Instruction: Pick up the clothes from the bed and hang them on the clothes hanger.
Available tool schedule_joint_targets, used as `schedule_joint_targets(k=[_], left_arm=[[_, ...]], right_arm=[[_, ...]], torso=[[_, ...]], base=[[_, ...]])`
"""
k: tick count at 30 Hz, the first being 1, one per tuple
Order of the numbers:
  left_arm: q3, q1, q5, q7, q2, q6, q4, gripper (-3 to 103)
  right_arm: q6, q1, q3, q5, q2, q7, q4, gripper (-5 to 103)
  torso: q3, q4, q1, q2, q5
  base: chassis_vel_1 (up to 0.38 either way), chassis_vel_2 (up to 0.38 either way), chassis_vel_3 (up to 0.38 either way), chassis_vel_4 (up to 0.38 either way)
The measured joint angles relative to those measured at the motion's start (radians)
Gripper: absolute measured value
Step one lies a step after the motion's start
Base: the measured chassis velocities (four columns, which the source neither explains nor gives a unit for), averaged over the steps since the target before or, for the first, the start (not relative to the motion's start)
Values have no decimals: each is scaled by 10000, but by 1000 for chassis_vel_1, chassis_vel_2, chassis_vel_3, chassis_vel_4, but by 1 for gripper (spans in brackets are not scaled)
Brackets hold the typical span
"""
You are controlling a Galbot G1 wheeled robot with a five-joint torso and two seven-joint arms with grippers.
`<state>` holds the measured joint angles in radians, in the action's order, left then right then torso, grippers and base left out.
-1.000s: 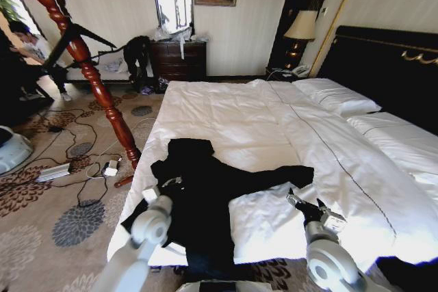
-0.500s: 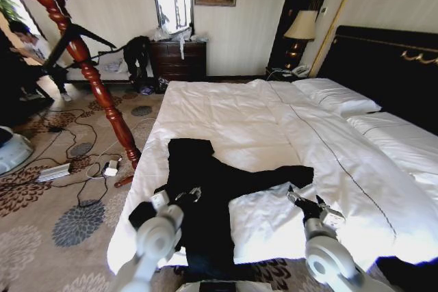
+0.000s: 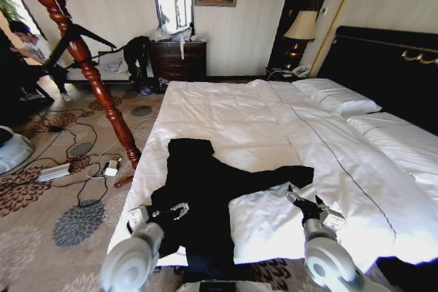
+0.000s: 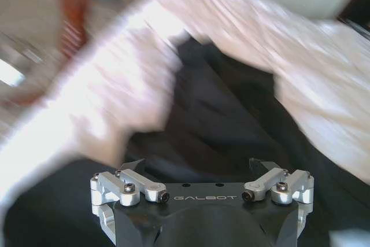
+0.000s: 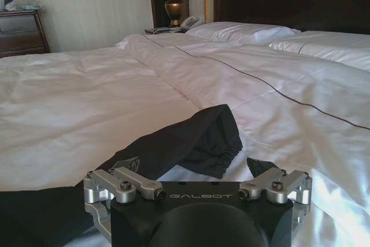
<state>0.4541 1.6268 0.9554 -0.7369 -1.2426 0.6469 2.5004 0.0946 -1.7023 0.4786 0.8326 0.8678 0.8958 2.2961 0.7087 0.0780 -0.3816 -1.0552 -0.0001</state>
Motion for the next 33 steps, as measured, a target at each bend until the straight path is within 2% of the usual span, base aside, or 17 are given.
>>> schedule_joint_targets(k=[1, 3, 9, 15, 17, 19, 22, 29, 30, 32, 33], left_arm=[[482, 296, -520, 150, 12, -229, 51, 100], [766, 522, -611, 114, 19, -235, 62, 100], [1472, 1520, -1218, -917, -174, -209, 58, 100], [1380, 2336, -749, -1496, -274, -276, 40, 100], [1144, 2968, -293, -2070, -85, -183, 29, 100], [1069, 3172, -315, -2218, 10, -178, 25, 100], [883, 3423, -815, -2210, 232, -568, 19, 100], [639, 3677, -648, -1980, 75, -925, 11, 97], [641, 3799, -732, -1876, 145, -994, 7, 91], [662, 3839, -833, -1806, 204, -1040, 6, 91], [690, 3845, -911, -1756, 240, -1098, 6, 86]], right_arm=[[-3, -112, 52, -83, 16, 7, 44, 100], [-7, -174, 83, -141, 26, 14, 86, 100], [-8, -318, 141, -207, 49, 75, 294, 100], [-8, -427, 212, -250, 66, 104, 448, 100], [-8, -471, 251, -270, 67, 124, 514, 100], [-8, -478, 255, -273, 67, 134, 533, 100], [-8, -484, 265, -280, 61, 167, 637, 100], [1, -595, 317, -281, 44, 225, 778, 100], [3, -589, 316, -281, 49, 236, 779, 100], [4, -585, 308, -281, 65, 239, 791, 100], [6, -591, 295, -288, 90, 240, 812, 100]], torso=[[0, 0, 0, 0, -1], [1, 0, -1, 0, 0], [0, -1, 0, 0, -1], [0, 0, -1, 0, -1], [1, -1, -2, 0, -1], [1, -2, -1, 0, 0], [1, 1, -2, 0, 0], [1, 0, -2, 0, 0], [1, -2, -2, 0, 0], [1, -3, -2, 0, 0], [1, -1, -2, 0, 1]], base=[[0, 0, 0, 0], [0, 0, 0, 0], [0, 0, 0, 0], [0, 0, 0, 0], [0, 0, 0, 0], [0, 0, 0, 0], [0, 0, 0, 0], [0, 0, 0, 0], [0, 0, 0, 0], [0, 0, 0, 0], [0, 0, 0, 0]])
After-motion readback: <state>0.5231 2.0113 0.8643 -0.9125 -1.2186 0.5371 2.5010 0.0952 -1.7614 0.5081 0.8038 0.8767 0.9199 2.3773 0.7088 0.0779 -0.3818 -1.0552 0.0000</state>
